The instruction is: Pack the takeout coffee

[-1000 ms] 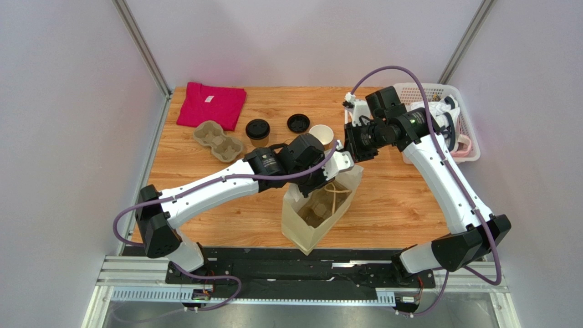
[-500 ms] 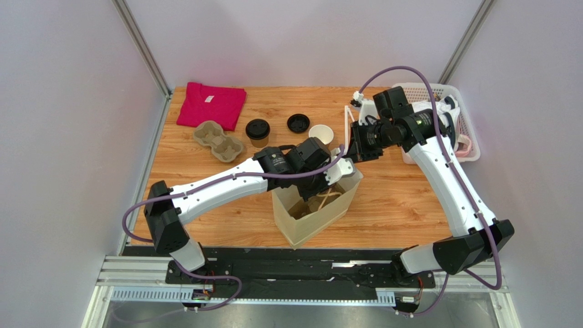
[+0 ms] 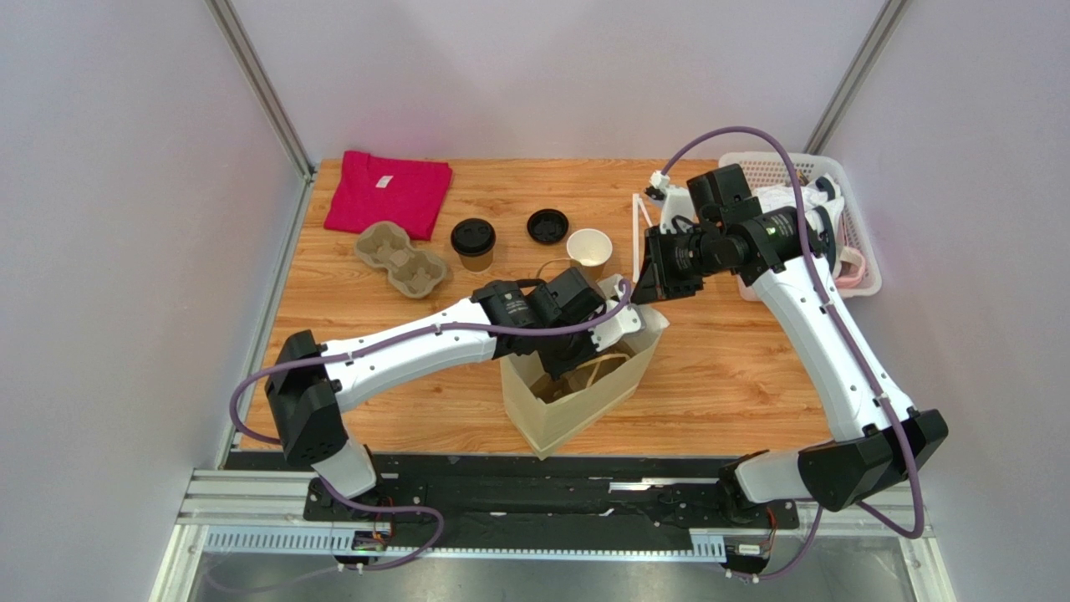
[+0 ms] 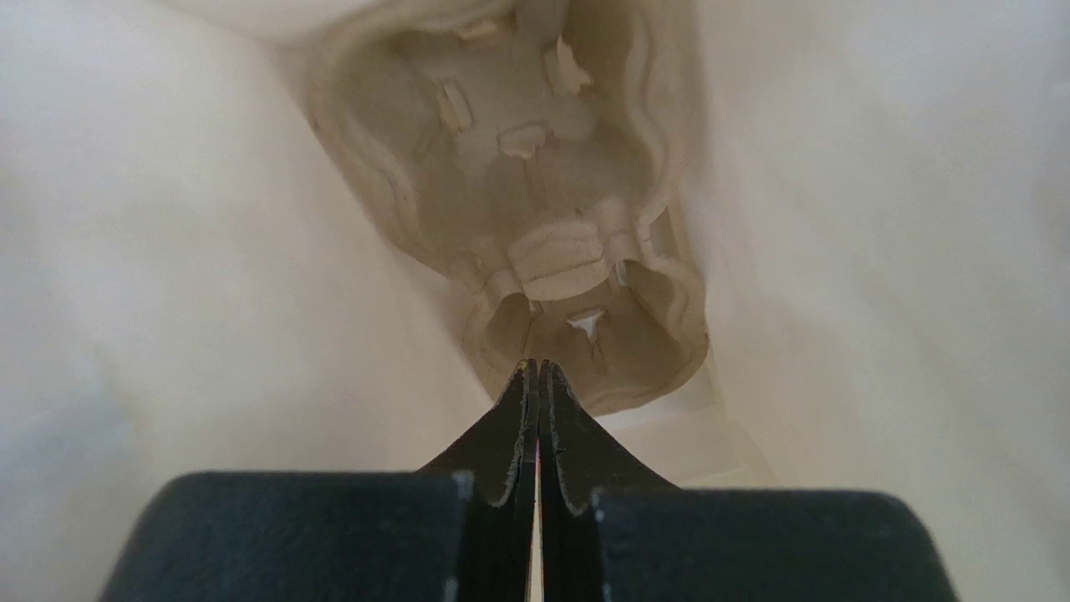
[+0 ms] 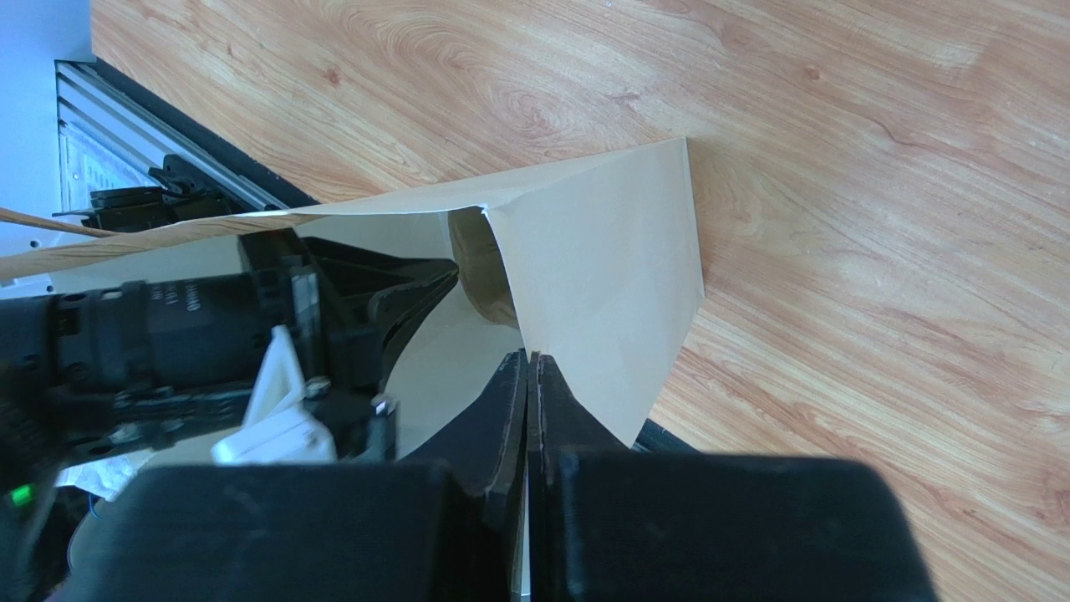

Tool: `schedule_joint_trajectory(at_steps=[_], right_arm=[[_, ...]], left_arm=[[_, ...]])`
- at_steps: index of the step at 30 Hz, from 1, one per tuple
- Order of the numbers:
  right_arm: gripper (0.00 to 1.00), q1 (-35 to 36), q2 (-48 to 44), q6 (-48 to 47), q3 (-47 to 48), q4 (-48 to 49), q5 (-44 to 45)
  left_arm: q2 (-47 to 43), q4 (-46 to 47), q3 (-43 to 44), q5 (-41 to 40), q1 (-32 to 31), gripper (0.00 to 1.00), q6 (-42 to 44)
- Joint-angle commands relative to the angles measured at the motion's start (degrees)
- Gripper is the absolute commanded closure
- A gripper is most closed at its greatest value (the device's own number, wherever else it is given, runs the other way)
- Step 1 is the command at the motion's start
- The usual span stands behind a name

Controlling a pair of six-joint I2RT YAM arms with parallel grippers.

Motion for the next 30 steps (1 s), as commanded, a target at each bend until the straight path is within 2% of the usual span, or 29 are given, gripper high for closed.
schedule_joint_trajectory(at_steps=[1, 12, 20, 30], right_arm=[[1.0, -0.29, -1.94, 0.83, 0.03, 1.06, 0.11], [1.0, -0.29, -3.35, 0.83, -0.76, 1.68, 0.63], [1.0, -0.2, -4.05, 0.83, -1.11, 2.38, 0.46], [1.0, -0.2, -4.41, 1.01, -1.46, 3.44, 0.98]], left_arm=[[1.31, -0.25, -0.69, -1.35, -0.31, 1.0, -1.42], [9.31, -5.61, 3.17, -3.28, 1.18, 1.0, -2.92], [13.44, -7.19, 3.88, -4.25, 1.09, 1.0, -0.9], [18.36, -14.13, 5.02, -6.62, 1.18, 1.0, 0.16]])
